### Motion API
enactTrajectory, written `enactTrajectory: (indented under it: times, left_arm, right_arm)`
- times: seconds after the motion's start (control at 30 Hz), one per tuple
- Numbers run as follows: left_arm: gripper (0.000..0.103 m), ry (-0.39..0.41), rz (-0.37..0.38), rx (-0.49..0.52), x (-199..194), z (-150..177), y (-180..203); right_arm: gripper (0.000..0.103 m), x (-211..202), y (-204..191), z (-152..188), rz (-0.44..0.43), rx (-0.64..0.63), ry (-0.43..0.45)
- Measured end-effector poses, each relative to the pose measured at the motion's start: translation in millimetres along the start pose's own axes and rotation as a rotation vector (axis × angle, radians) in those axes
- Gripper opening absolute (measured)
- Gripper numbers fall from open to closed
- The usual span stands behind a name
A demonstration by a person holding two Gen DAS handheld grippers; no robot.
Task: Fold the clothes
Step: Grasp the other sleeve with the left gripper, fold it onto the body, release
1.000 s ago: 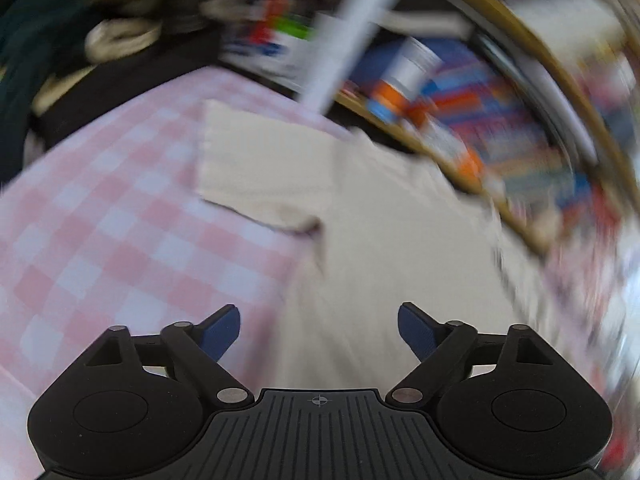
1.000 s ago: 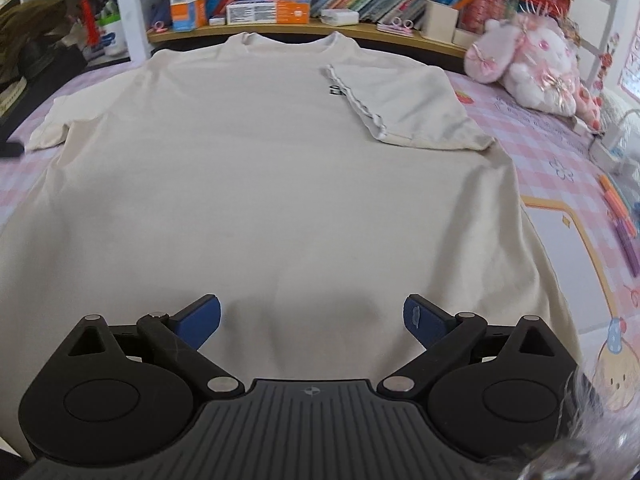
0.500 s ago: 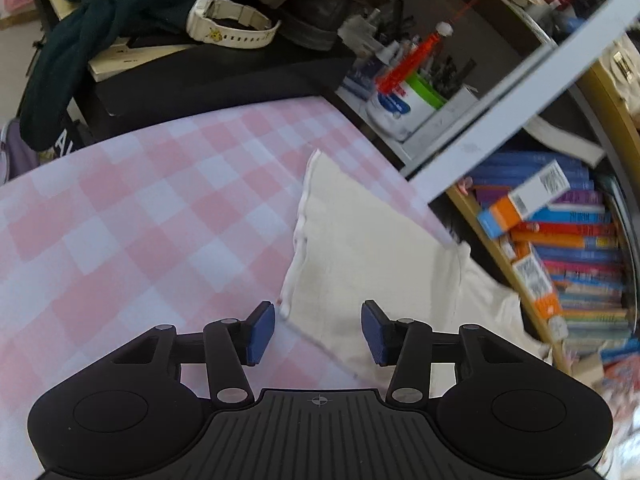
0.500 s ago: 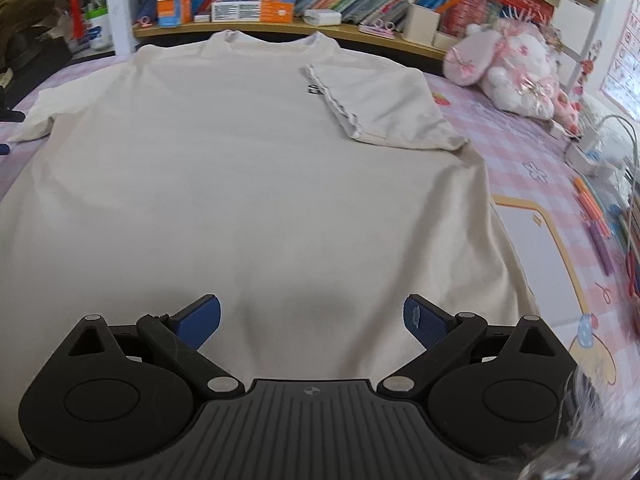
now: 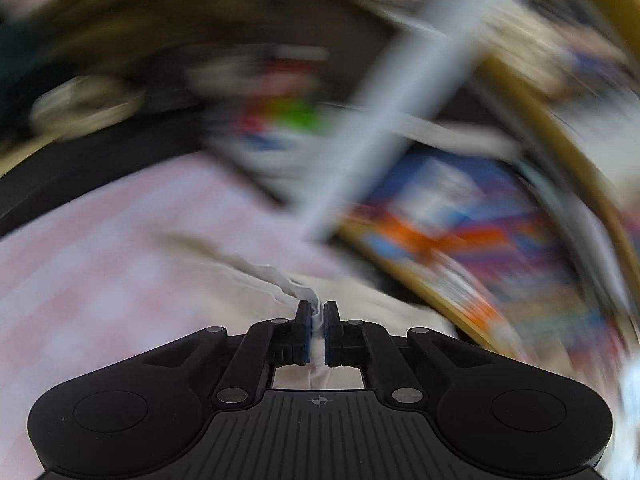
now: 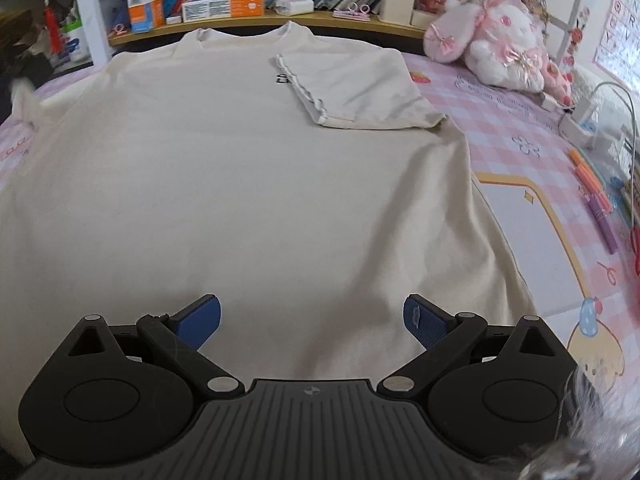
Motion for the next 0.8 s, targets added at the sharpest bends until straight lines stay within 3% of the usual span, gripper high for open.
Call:
enactTrajectory:
  times: [0.07, 0.1, 0.2, 0.27, 0.3, 0.33, 0.4, 0.5, 0.67, 0.7, 0.8]
  left_arm:
    - [0.006, -0.101, 0.056, 0.247, 14, 28, 56]
    - [0.012, -0.168, 0.057, 0.351, 24, 48, 73]
    - [0.017, -0.355, 0.001, 0.595, 56, 107, 95]
    - [0.019, -0.372, -0.082, 0.609, 61, 120, 85]
    - [0.027, -0.366, -0.103, 0.588, 59, 120, 78]
    - [0.036, -0.343, -0.1, 0.533, 53, 114, 70]
    - [0.046, -0.272, -0.093, 0.456, 43, 97, 60]
    - [0.047, -0.181, -0.108, 0.41, 37, 70, 54]
    - [0.048, -0.178, -0.232, 0.375, 64, 45, 48]
    - [0.047, -0.183, -0.252, 0.357, 69, 43, 47]
    - [0.003, -0.195, -0.252, 0.316, 83, 36, 56]
  right_arm:
    - [0.099, 2, 4, -1, -0.007, 0.016, -0.001]
    - [0.099, 3, 6, -2, -0.01, 0.025, -0.002]
    - [0.099, 8, 9, 0, -0.021, 0.042, -0.015]
    - [0.1, 7, 9, 1, -0.023, 0.038, -0.013]
    - [0.1, 7, 9, 1, -0.023, 0.035, -0.012]
    - [0.101, 7, 10, 2, -0.023, 0.034, -0.011]
    - [0.103, 7, 11, 4, -0.024, 0.033, -0.009]
    - [0.103, 8, 12, 5, -0.024, 0.032, -0.003]
    - [0.103, 8, 13, 4, -0.026, 0.024, 0.006]
    - [0.103, 9, 13, 4, -0.027, 0.022, 0.008]
    - [0.103, 8, 14, 5, -0.03, 0.016, 0.01]
Point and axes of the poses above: each gripper's, at about its wrist camera, not at the fingertips, and x roughly the way its jaws point, y to its right, z to its underside, the point moved 10 cm from there along x, roughly the way its jaws point, and after that the axes turned 12 degrees about -y, right-handed, at the moved point
